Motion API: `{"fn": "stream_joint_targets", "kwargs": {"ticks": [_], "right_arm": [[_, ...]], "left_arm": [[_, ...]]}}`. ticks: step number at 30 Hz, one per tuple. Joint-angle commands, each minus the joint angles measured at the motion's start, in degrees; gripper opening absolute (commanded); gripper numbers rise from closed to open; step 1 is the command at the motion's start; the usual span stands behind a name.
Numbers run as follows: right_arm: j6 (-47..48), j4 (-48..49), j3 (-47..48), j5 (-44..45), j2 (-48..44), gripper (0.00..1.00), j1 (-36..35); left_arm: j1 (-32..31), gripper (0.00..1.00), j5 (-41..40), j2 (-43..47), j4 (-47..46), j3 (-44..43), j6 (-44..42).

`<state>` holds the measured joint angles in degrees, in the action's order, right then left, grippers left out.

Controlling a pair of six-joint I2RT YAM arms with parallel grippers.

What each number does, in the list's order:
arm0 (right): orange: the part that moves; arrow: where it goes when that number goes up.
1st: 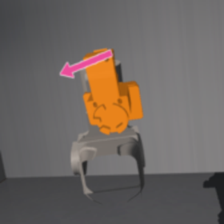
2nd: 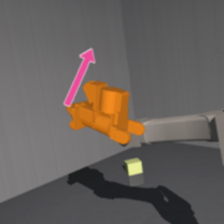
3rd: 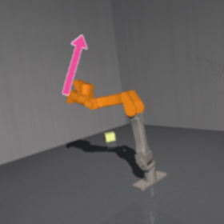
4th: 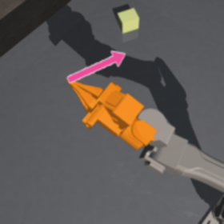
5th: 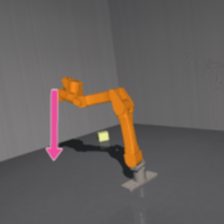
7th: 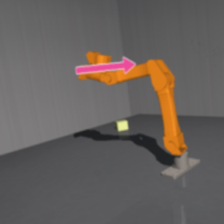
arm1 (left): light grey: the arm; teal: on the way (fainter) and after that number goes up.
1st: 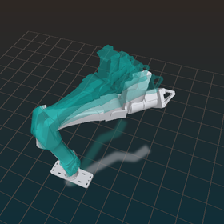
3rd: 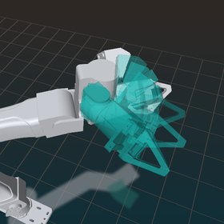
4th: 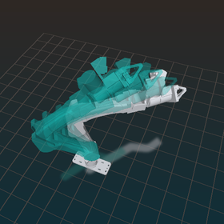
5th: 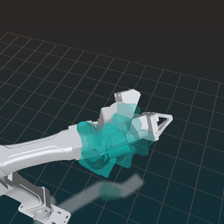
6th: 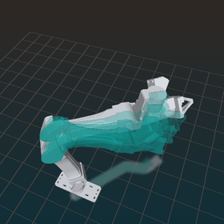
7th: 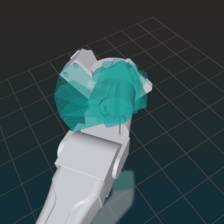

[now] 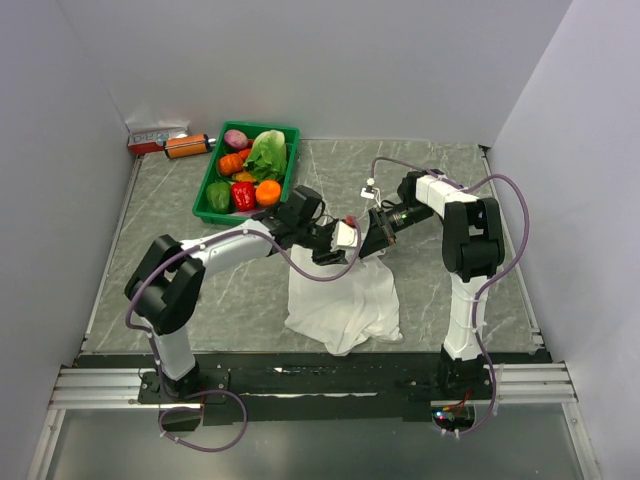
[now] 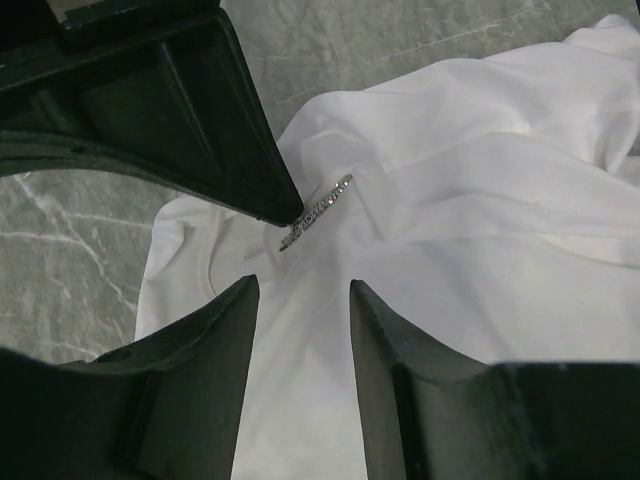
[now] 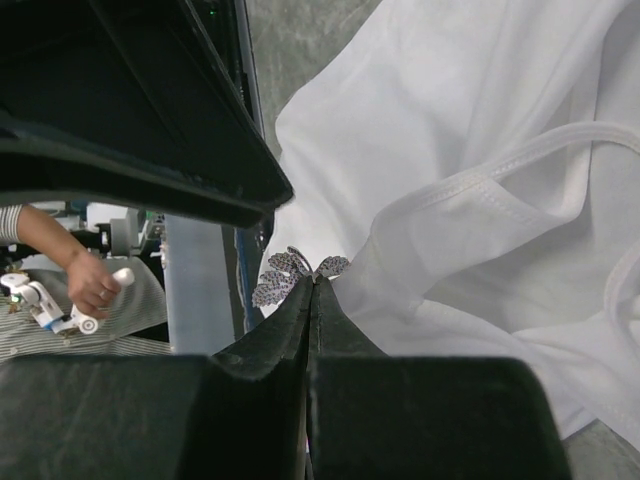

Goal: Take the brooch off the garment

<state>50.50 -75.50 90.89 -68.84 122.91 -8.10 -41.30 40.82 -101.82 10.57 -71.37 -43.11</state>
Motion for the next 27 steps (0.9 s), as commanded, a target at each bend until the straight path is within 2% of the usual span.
{"fn": "stream_joint_targets", "kwargs": {"ticks": [1, 20, 26, 27], "right_arm": [[-1.9, -2.3, 2.0, -0.9, 0.1, 0.00, -0.2], [-4.6, -1.1, 3.8, 0.0, 1.5, 0.00, -0.9], [-4.6, -1.2, 3.9, 0.2, 1.5, 0.00, -1.1], [-4.7, -1.2, 3.9, 0.2, 1.5, 0.00, -1.0]], "left_arm": [[-1.1, 0.47, 1.6, -0.8, -3.3, -2.3, -3.0], [-1.9, 0.36, 3.0, -4.1, -1.2, -5.8, -4.4], [-1.9, 0.24, 3.7, -5.8, 1.3, -7.9, -5.8], [-1.9, 0.14, 3.9, -5.9, 1.6, -8.0, -6.0]]}}
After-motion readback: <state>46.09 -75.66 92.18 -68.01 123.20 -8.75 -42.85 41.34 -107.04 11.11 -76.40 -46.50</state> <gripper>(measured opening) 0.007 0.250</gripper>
